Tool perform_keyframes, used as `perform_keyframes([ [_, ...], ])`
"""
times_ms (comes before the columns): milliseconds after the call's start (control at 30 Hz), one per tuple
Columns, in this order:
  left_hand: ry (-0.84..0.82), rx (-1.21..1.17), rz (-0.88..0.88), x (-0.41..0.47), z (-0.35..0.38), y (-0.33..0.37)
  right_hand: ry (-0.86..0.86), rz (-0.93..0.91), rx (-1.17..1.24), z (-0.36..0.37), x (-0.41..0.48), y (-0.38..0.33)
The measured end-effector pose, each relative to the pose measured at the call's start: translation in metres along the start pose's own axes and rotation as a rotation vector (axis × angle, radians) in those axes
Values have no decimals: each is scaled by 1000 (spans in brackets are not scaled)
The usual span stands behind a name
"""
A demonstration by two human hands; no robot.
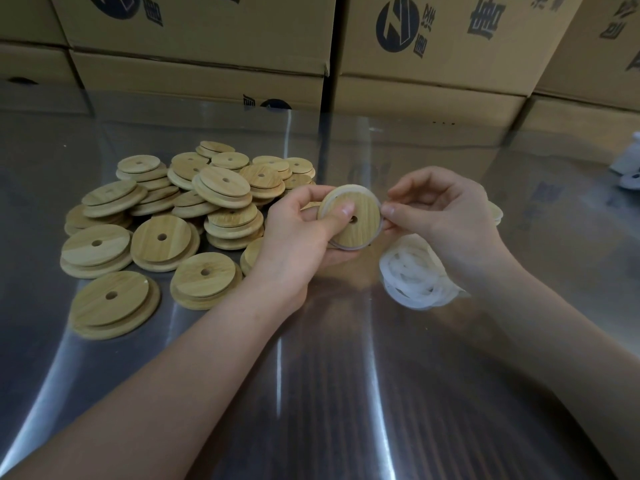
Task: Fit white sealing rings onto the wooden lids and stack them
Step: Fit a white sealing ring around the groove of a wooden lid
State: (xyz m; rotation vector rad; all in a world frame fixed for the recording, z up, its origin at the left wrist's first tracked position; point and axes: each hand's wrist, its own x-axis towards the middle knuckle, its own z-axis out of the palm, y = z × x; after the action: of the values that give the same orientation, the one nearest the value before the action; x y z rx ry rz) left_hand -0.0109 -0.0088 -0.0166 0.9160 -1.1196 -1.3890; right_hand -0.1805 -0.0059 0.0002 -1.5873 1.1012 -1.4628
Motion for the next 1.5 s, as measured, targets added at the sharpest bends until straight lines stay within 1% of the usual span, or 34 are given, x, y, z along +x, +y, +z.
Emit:
perform_keyframes([
  [233,-7,14,22,1,-2,0,62,-64,-34,5,-4,-2],
  [400,-11,43,23,1,-4,1,77,-76,-38,7,-5,-1],
  [600,-35,64,-9,2,-5,3,54,-49,-21,6,-5,-1],
  [800,-80,161,-14,2,-4,1,24,-20,1,4,-4,0],
  [933,-89,180,-28,2,-4,1,-43,16,-19,1,-2,-1],
  [1067,-83,135,-45,1,-4,1,-45,29,-37,-2,0,-1],
  [1200,-70,61,-72,1,-4,1,-7,72,-64,-8,3,2],
  [1267,-67,10,-94,2,-4,1,-38,123,-74,-9,4,3],
  [1367,-80,-82,-137,2,-4,2,-131,167,-76,-7,2,6],
  [1500,-104,-157,-157,3,-4,2,-156,204,-20,-5,2,9],
])
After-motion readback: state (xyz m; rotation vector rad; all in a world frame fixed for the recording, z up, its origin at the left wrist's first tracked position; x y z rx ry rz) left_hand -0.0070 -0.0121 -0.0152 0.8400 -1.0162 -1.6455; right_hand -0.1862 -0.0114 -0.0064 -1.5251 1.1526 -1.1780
